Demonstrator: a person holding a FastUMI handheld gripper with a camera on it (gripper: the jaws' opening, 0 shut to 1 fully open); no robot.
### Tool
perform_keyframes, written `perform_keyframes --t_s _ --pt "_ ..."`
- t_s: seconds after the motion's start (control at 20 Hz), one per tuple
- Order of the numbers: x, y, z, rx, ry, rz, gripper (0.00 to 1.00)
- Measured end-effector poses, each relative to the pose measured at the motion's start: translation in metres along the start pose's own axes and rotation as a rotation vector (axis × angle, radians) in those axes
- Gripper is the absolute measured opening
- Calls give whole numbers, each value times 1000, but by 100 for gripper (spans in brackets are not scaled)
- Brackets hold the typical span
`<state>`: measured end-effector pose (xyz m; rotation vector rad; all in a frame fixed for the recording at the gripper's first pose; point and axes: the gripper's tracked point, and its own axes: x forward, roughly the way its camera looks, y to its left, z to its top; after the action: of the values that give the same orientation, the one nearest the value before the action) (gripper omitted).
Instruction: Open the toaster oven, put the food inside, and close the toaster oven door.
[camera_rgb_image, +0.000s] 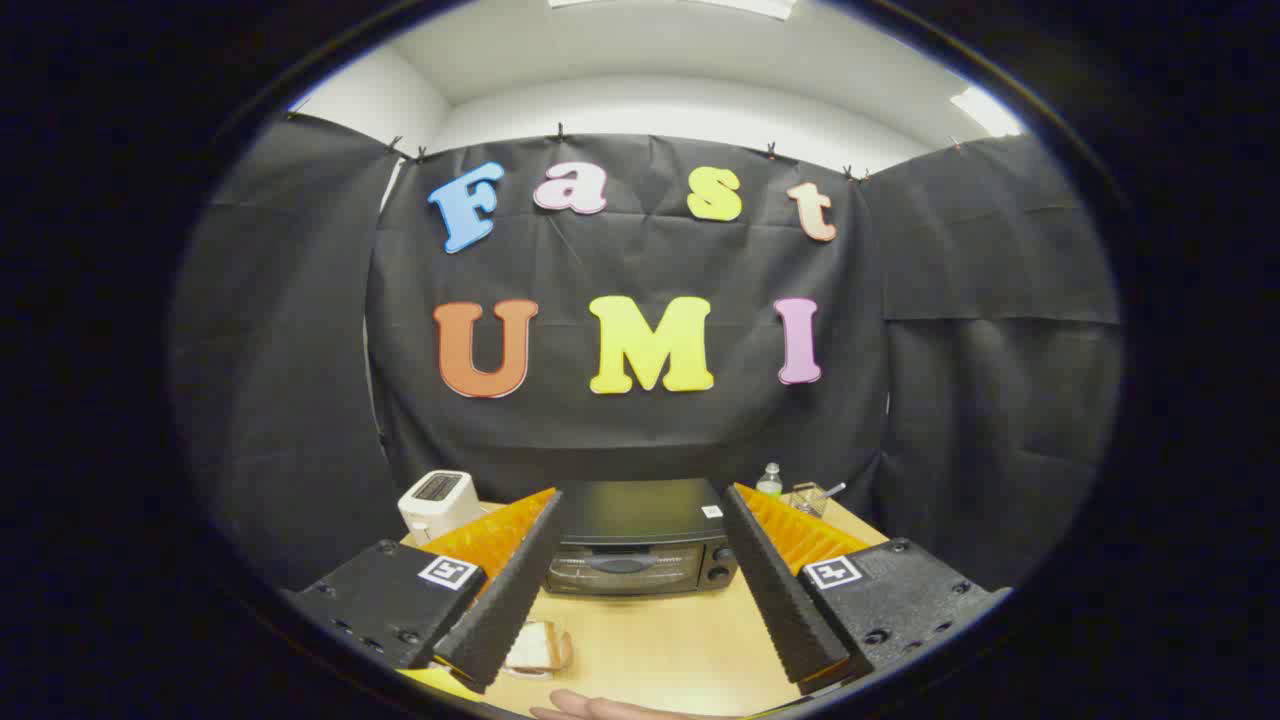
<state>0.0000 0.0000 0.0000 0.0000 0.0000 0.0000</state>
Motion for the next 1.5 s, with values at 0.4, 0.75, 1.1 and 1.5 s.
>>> perform_keyframes --t_s 0.4,0.75,1.1,1.5 --pt "13 -13 -7 5 2 -23 100" --pt "26 -21 -5 40 -21 -28 100" --pt "90 -5 -40 -21 23 33 100" --pt "186 4 -128 -23 178 35 100"
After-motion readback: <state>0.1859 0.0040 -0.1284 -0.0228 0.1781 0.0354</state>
